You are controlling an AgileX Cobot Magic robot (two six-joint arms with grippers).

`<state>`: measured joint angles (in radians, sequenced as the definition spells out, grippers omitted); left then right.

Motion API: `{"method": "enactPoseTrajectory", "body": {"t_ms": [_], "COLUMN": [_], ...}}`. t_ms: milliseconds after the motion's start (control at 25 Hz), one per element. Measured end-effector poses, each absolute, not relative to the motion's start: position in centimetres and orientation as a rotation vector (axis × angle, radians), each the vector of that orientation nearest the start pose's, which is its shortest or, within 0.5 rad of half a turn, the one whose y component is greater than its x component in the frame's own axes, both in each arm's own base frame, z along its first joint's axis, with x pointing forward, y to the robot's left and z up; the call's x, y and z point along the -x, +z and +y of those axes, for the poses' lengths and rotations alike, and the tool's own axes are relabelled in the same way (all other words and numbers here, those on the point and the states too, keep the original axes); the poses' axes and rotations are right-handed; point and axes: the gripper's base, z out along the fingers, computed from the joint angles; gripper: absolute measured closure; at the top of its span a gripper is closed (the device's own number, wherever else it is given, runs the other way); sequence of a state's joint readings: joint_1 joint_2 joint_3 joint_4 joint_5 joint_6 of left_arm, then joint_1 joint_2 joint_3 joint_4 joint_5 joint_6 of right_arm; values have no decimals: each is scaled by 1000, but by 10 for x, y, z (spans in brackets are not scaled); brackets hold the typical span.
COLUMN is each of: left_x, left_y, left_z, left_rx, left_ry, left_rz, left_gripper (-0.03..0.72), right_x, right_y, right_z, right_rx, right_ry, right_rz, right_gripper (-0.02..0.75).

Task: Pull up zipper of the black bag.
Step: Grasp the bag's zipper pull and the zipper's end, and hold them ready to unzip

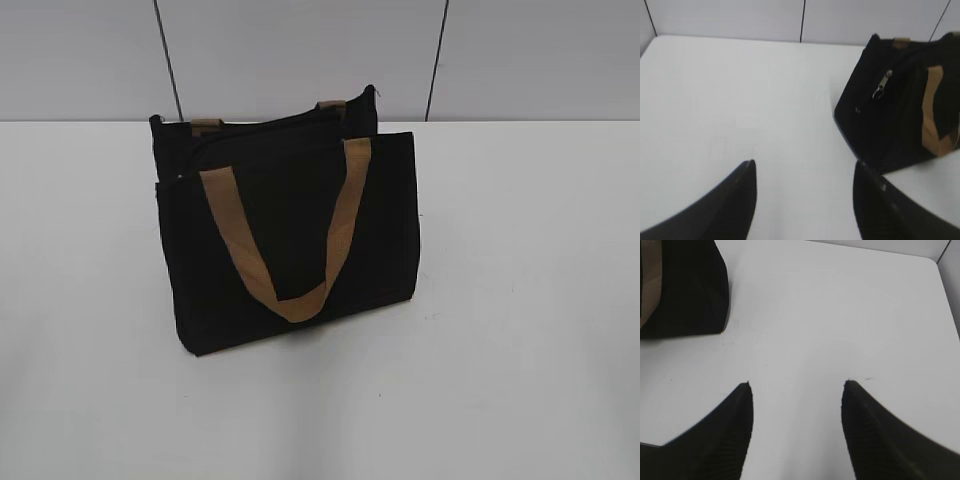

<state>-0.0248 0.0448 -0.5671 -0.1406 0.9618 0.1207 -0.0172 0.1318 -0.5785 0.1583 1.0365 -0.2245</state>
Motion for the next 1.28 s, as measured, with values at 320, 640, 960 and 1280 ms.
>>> {"method": "enactPoseTrajectory", "body": {"t_ms": [320, 640, 960, 1280], "left_x": [-49, -110, -176, -231], "left_y": [314, 308, 273, 219], "left_z": [-19, -38, -51, -57], "left_rx": [-417, -776, -1026, -1185], "left_ry": [-33, -124, -215, -227], "left_rz": [1952, 1916, 1898, 1842], "left_gripper": [225, 225, 225, 243], "right_x": [-54, -99, -121, -124], "right_y": [336, 350, 354, 359], "right_z": [11, 18, 24, 24], "right_rx": [310, 449, 524, 513], "right_ry": [8, 77, 157, 143], "right_rz": [2169, 2248, 2249, 2182], "right_gripper": [307, 307, 308, 308]}}
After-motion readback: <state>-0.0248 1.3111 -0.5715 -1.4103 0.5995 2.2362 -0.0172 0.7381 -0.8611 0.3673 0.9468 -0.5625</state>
